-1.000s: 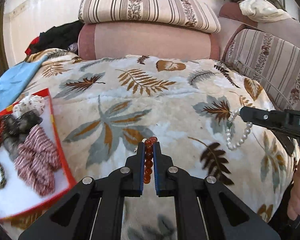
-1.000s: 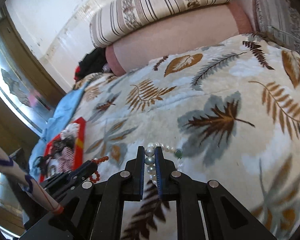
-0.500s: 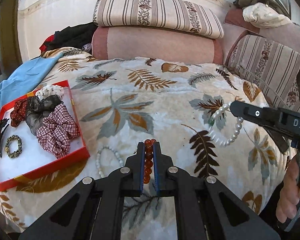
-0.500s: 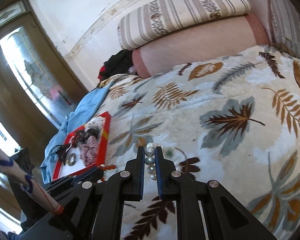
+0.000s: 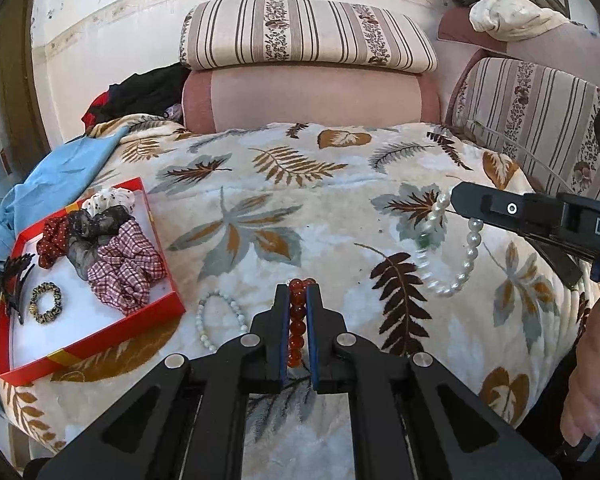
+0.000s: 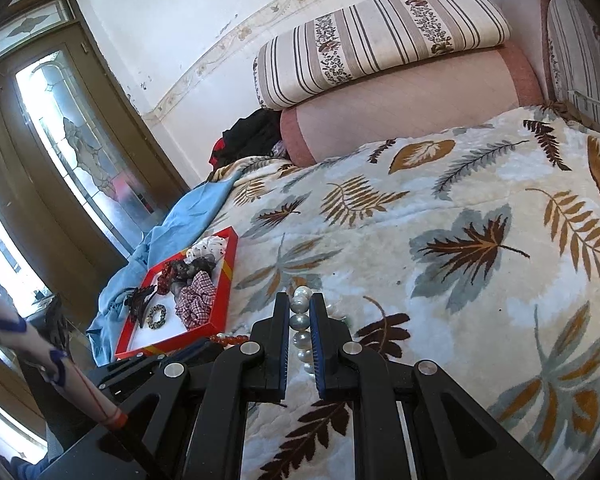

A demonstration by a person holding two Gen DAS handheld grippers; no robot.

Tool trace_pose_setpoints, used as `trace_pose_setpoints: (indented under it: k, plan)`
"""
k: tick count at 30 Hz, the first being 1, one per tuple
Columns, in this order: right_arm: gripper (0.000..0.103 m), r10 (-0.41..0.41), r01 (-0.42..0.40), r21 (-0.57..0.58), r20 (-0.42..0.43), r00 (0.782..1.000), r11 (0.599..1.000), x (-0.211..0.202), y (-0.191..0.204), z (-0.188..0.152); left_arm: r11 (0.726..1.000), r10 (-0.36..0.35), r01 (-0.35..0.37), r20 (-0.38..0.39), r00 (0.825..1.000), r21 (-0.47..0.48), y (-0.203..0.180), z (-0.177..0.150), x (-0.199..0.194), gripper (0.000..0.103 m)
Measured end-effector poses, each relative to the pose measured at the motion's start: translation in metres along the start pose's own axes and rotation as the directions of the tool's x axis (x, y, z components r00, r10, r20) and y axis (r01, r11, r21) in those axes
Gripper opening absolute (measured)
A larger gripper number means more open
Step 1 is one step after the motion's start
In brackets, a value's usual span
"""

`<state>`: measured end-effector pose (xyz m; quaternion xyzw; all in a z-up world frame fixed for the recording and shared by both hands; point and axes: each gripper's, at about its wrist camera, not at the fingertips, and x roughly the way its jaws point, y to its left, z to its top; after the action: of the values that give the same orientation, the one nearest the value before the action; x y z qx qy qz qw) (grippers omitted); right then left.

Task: Organize jewelry
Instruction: 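Carry the red bead bracelet and pearl necklace over the tray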

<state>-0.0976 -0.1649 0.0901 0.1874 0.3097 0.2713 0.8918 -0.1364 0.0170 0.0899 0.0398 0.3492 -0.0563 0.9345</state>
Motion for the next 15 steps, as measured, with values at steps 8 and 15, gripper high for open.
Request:
trace_pose_setpoints:
  k: [8,15]
  plan:
    - [0.011,0.005,-0.005,-0.024,-0.014,1.0,1.0,0.002,0.015,-0.01,1.0,0.013,-0.013,0.003,1.0,-0.02,0.012,-0.004,-0.005,0.007]
    - [0.011,-0.003,0.002,-0.028,-0.023,1.0,1.0,0.001,0.023,-0.02,0.999,0.017,-0.017,0.007,1.0,-0.038,0.022,-0.007,-0.009,0.007]
